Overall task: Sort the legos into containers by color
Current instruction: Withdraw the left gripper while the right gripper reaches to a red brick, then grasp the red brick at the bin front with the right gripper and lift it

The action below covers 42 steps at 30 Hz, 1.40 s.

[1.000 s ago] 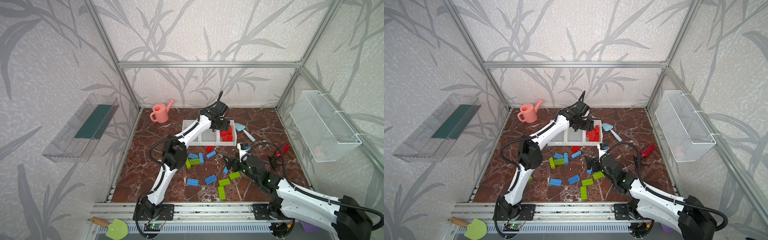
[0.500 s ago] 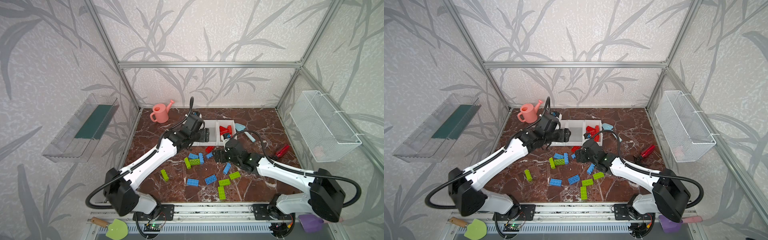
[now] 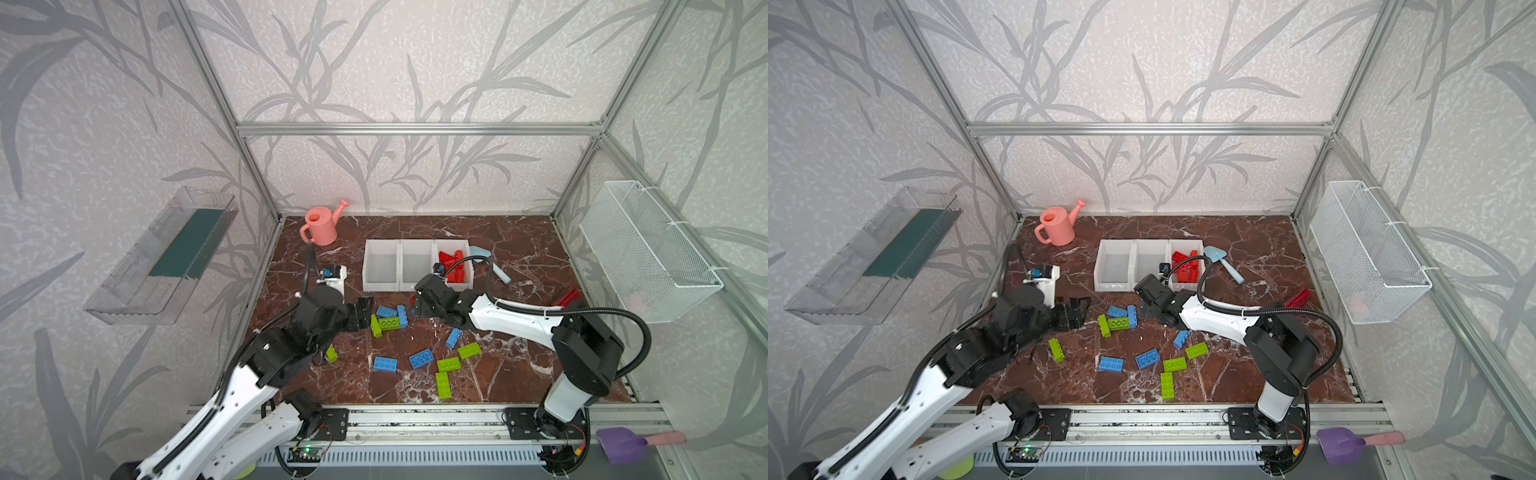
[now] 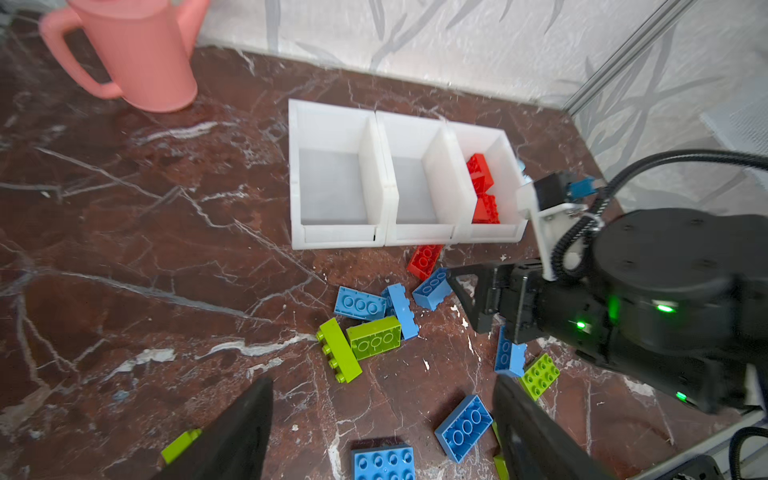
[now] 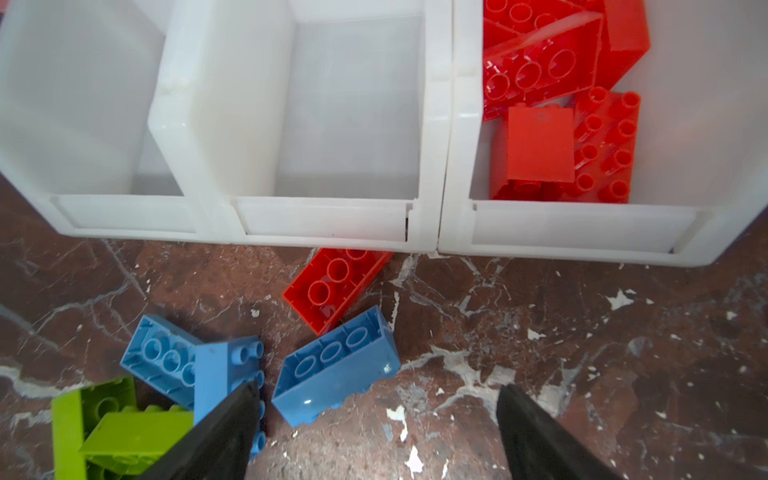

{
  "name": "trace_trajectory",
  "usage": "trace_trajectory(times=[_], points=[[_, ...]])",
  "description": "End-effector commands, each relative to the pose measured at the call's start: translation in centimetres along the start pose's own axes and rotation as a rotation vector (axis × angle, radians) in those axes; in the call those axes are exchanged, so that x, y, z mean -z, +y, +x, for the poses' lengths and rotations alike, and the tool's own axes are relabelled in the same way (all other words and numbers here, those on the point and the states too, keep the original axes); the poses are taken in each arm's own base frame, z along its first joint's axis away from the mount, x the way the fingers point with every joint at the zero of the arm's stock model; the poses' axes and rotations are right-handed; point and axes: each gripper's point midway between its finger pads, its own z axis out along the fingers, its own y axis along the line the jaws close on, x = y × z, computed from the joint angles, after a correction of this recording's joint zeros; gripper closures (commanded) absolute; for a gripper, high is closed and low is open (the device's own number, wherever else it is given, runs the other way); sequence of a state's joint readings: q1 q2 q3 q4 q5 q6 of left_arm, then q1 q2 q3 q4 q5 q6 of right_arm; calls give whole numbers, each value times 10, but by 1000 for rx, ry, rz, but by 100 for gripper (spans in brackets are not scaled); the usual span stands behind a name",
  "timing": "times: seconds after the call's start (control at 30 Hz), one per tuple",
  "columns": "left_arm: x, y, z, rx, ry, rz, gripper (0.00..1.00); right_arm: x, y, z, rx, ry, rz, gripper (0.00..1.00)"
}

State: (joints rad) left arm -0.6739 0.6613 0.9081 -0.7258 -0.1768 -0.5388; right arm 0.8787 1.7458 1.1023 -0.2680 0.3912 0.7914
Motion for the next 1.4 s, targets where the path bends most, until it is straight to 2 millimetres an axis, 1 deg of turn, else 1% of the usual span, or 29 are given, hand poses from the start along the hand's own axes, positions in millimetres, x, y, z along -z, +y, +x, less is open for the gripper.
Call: trace_trajectory(times=[0.0,0.07,0.2,0.3,0.5,0.6,1.0,1.2,1.37], points=[[18,26,15,-49,5,-76,17,-11,-1,-2,-14,-14,68,10],[23,32,17,-67,1,-86,18,-16,2,-4,-8,-9,80,9],[22,41,25,-97,14,-122,18,-25,7,-8,2,-12,105,9],[22,37,24,-103,6,-96,18,-32,10,-8,15,-6,118,9],[20,34,26,-110,10,-80,17,-44,12,-3,19,6,129,9],[19,31,27,-115,17,-63,17,-50,17,-4,33,10,115,9],[16,27,29,-131,31,-42,18,-75,13,-7,9,23,147,10],[14,24,31,-132,46,-30,18,-85,15,-8,29,33,131,15],[15,25,31,-125,39,-31,18,-90,15,-2,47,49,133,21]])
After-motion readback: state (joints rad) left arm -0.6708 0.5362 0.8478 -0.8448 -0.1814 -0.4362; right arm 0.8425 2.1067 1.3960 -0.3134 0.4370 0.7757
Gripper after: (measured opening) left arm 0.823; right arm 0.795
